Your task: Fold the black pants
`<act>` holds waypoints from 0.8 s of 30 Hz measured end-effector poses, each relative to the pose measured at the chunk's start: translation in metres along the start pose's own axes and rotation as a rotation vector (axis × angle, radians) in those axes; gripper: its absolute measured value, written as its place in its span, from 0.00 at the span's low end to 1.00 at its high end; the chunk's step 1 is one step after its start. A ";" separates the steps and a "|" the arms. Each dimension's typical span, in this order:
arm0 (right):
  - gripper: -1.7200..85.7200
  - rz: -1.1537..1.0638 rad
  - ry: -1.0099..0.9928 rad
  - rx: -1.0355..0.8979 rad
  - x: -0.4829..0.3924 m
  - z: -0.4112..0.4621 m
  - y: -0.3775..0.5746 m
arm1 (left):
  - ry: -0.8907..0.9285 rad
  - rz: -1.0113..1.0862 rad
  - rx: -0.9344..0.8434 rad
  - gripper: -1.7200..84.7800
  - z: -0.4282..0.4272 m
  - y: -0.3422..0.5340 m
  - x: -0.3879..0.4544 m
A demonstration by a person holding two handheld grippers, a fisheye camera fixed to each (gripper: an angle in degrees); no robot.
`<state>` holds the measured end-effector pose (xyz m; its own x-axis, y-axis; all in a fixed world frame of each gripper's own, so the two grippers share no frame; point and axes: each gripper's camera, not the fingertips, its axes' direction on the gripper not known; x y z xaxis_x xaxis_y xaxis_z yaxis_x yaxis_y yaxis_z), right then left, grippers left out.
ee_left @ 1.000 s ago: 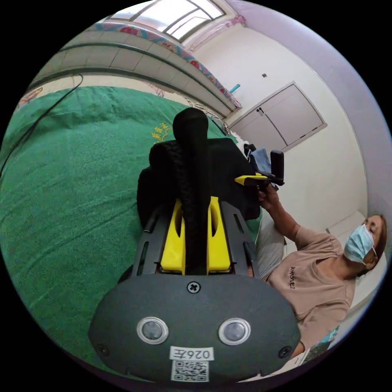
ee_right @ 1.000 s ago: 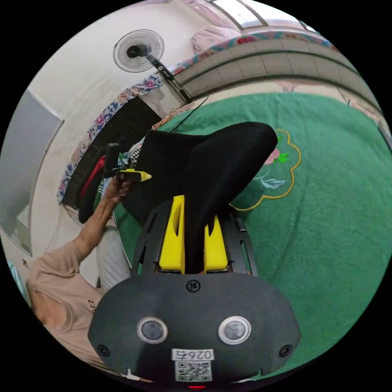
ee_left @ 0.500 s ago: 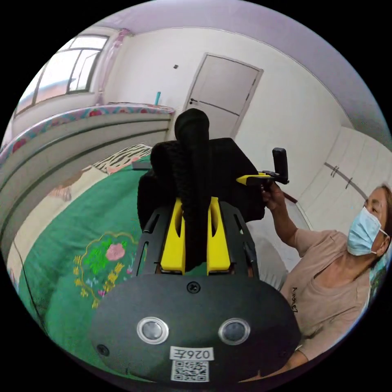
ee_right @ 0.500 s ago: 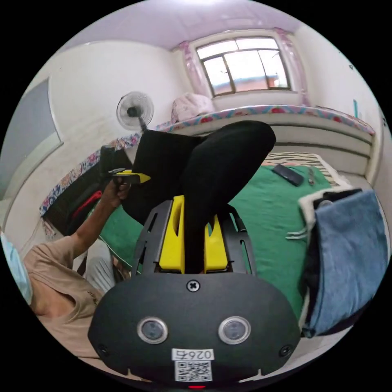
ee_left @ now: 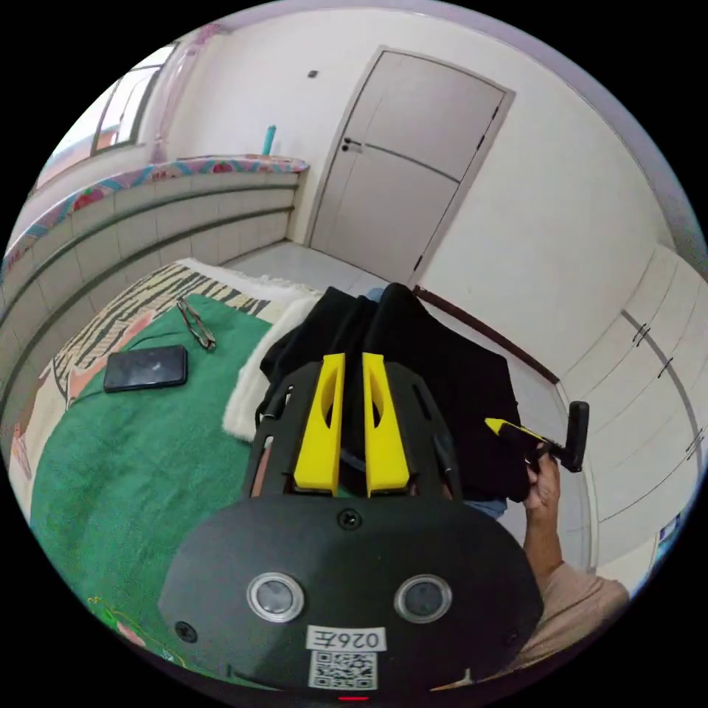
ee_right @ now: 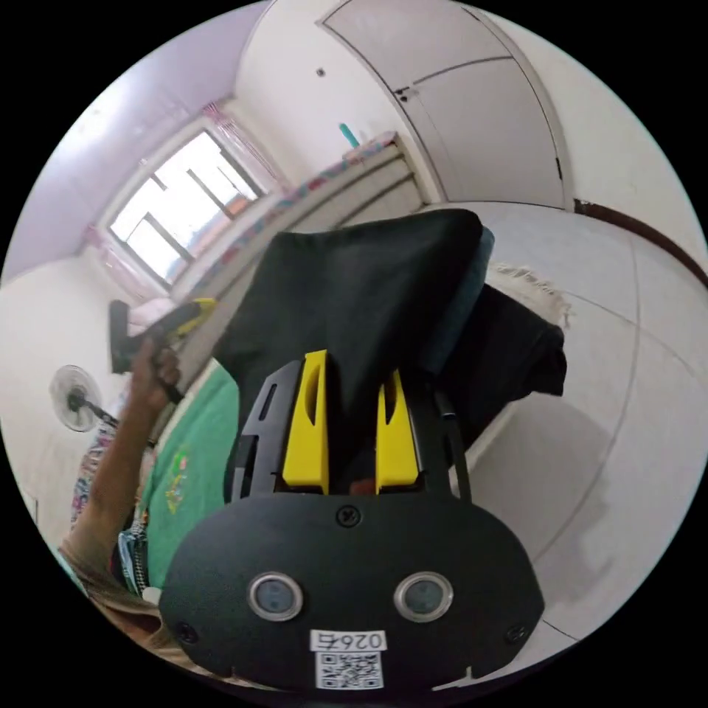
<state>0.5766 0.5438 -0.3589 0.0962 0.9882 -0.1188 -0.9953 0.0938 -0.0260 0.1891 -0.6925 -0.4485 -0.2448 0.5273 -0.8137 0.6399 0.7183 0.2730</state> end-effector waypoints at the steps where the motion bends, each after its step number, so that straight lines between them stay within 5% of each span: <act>1: 0.09 -0.014 0.020 0.081 -0.002 -0.015 0.020 | 0.015 0.050 0.002 0.04 0.002 0.007 0.009; 6: 0.06 -0.279 0.241 0.302 -0.065 -0.025 0.086 | -0.137 0.236 -0.083 0.01 0.049 0.055 0.073; 8: 0.02 -0.437 0.241 0.242 -0.086 0.003 0.103 | -0.219 0.256 -0.158 0.01 0.077 0.063 0.081; 10: 0.01 -0.551 0.411 -0.022 -0.093 0.067 0.123 | -0.238 0.327 -0.194 0.01 0.093 0.074 0.087; 13: 0.01 -0.493 0.385 0.093 -0.084 0.074 0.174 | -0.160 0.290 -0.232 0.01 0.077 0.084 0.089; 19: 0.01 -0.508 0.205 0.364 -0.116 0.027 0.292 | -0.086 0.336 -0.130 0.01 -0.057 0.145 0.101; 24: 0.01 -0.747 0.016 0.308 -0.201 0.041 0.380 | -0.276 0.204 -0.057 0.01 -0.234 0.254 0.092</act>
<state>0.1781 0.3857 -0.3047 0.7353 0.6498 -0.1926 -0.6271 0.7601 0.1702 0.1588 -0.3558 -0.3339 0.0957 0.5257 -0.8452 0.6115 0.6390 0.4667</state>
